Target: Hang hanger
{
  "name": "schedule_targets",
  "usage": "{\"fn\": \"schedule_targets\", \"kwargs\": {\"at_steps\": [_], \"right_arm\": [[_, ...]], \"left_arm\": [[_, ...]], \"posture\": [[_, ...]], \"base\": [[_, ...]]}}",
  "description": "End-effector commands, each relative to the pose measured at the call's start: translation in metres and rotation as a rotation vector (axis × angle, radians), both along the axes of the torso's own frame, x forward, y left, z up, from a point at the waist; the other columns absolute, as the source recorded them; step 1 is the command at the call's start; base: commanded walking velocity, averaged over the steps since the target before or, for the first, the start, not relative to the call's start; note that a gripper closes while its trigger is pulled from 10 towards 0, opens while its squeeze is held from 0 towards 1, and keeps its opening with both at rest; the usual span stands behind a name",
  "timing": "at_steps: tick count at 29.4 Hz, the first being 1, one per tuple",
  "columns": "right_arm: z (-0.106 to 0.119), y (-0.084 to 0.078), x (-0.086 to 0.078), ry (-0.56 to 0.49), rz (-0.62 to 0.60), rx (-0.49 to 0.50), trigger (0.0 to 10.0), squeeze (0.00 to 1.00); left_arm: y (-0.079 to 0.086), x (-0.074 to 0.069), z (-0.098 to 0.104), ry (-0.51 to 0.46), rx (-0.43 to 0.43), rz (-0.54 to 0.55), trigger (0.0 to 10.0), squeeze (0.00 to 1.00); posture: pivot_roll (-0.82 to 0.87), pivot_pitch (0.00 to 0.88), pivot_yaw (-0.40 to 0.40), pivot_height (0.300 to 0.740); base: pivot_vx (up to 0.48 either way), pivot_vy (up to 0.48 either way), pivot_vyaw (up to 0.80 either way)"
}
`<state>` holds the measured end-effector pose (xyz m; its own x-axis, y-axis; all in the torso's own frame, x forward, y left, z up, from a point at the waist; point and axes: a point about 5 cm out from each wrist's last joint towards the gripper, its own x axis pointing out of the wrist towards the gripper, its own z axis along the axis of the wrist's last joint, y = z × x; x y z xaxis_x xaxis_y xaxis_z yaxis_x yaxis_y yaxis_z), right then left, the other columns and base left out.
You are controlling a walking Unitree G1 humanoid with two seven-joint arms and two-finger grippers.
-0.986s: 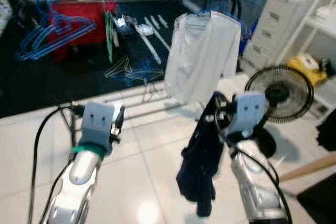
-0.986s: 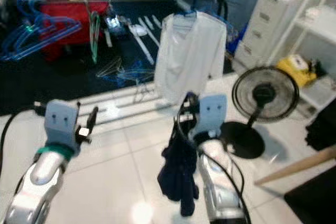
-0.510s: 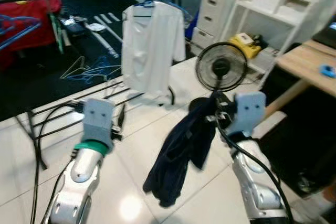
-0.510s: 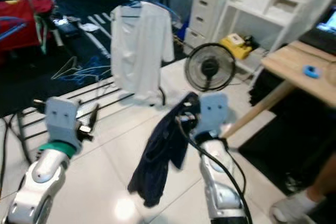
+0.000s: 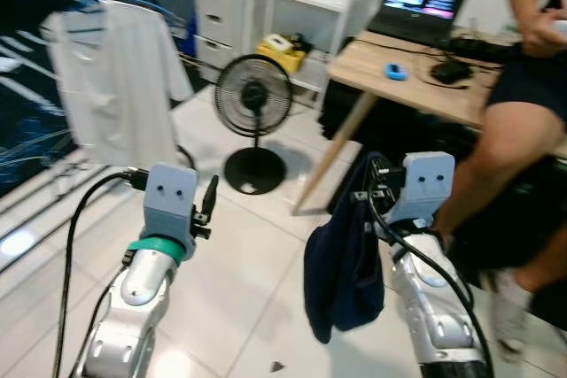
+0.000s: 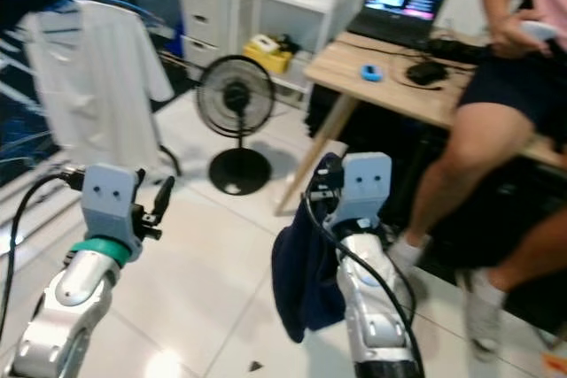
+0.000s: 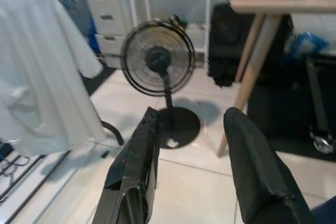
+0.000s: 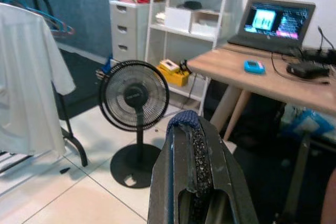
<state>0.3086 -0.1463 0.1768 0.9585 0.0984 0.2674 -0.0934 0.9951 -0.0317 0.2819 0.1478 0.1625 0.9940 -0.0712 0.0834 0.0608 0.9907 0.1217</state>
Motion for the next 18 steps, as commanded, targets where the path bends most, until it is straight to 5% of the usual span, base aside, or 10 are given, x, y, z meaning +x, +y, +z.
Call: {"fn": "schedule_targets", "kwargs": {"at_steps": [1,18], "right_arm": [[0.0034,0.0001,0.0013,-0.015,0.002,-0.006,10.0,0.00],[0.0014,0.0019,-0.0007,-0.008,0.012,-0.008,10.0,0.00]], "left_arm": [[-0.0021,0.0008,0.0012,0.009,-0.015,-0.012,10.0,0.00],[-0.0028,0.0053,0.0108,0.002,-0.029,-0.017,10.0,0.00]], "posture": [[0.01,0.000,0.040,0.740],[0.01,0.000,0.038,0.740]], "base": [[0.000,0.000,-0.80],[0.000,0.000,-0.80]]}}
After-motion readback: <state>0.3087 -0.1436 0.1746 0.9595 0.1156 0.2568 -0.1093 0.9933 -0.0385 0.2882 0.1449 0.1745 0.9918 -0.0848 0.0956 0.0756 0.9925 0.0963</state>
